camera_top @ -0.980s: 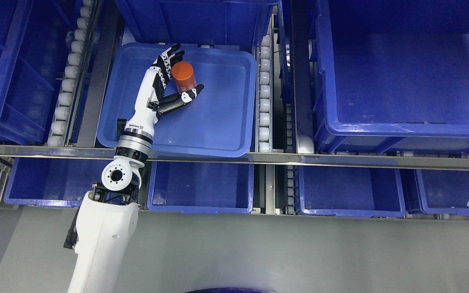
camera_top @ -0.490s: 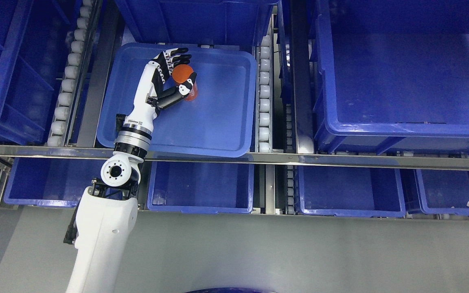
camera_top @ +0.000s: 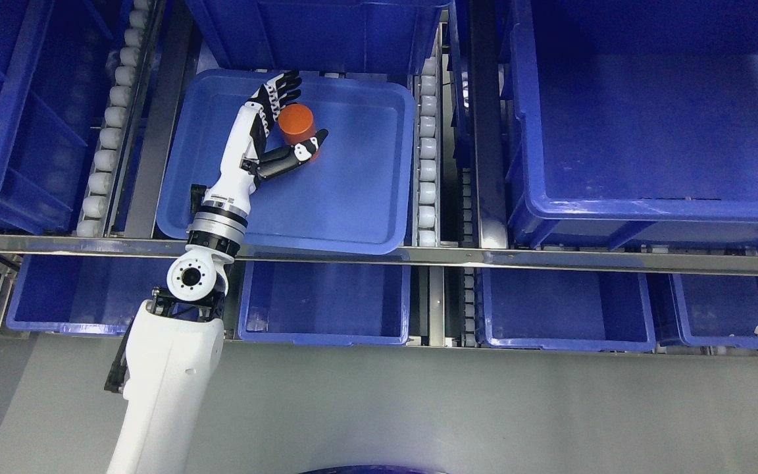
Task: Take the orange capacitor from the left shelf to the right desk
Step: 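Close the left hand fingers around the orange capacitor, then lift the orange capacitor up out of the blue bin with left hand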
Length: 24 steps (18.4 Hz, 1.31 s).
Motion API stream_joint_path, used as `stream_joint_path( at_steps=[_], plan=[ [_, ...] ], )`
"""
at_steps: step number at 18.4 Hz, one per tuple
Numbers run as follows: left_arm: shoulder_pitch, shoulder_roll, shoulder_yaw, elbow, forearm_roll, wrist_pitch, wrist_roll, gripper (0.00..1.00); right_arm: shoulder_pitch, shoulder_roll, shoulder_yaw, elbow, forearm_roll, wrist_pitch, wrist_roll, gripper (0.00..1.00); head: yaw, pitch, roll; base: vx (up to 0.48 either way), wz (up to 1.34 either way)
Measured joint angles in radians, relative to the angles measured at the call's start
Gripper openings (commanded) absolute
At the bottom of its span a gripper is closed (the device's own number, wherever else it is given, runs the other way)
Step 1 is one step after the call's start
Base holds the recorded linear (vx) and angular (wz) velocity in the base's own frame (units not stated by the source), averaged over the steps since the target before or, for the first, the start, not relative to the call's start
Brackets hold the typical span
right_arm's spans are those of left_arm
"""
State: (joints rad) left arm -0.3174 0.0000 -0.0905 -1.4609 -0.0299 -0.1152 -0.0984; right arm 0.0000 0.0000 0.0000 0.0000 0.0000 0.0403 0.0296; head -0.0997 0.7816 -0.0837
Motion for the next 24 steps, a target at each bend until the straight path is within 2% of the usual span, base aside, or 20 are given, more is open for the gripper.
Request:
stream_joint_path(
  at_steps=[3,6,8,12,15,24],
  plan=[
    [-0.001,0.000,-0.006,0.010,-0.012,-0.002,-0.007,0.74,0.000,0.000,0.000,0.000,0.000,0.000,0.000,1.00,0.0000,0.000,0.000,0.000,0.00],
    [-0.002,0.000,-0.013,0.021,-0.020,-0.001,-0.018,0.65,0.000,0.000,0.000,0.000,0.000,0.000,0.001,1.00,0.0000,0.000,0.000,0.000,0.00],
    [-0.004,0.000,-0.015,0.029,-0.023,0.001,-0.020,0.53,0.000,0.000,0.000,0.000,0.000,0.000,0.001,1.00,0.0000,0.000,0.000,0.000,0.00],
    [-0.007,0.000,-0.013,0.046,-0.026,0.005,-0.022,0.34,0.000,0.000,0.000,0.000,0.000,0.000,0.001,1.00,0.0000,0.000,0.000,0.000,0.00],
    [-0.007,0.000,-0.008,0.060,-0.027,-0.031,-0.022,0.01,0.000,0.000,0.000,0.000,0.000,0.000,0.001,1.00,0.0000,0.000,0.000,0.000,0.00],
    [-0.021,0.000,0.022,0.081,-0.012,-0.160,-0.022,0.00,0.000,0.000,0.000,0.000,0.000,0.000,0.002,1.00,0.0000,0.000,0.000,0.000,0.00]
  ],
)
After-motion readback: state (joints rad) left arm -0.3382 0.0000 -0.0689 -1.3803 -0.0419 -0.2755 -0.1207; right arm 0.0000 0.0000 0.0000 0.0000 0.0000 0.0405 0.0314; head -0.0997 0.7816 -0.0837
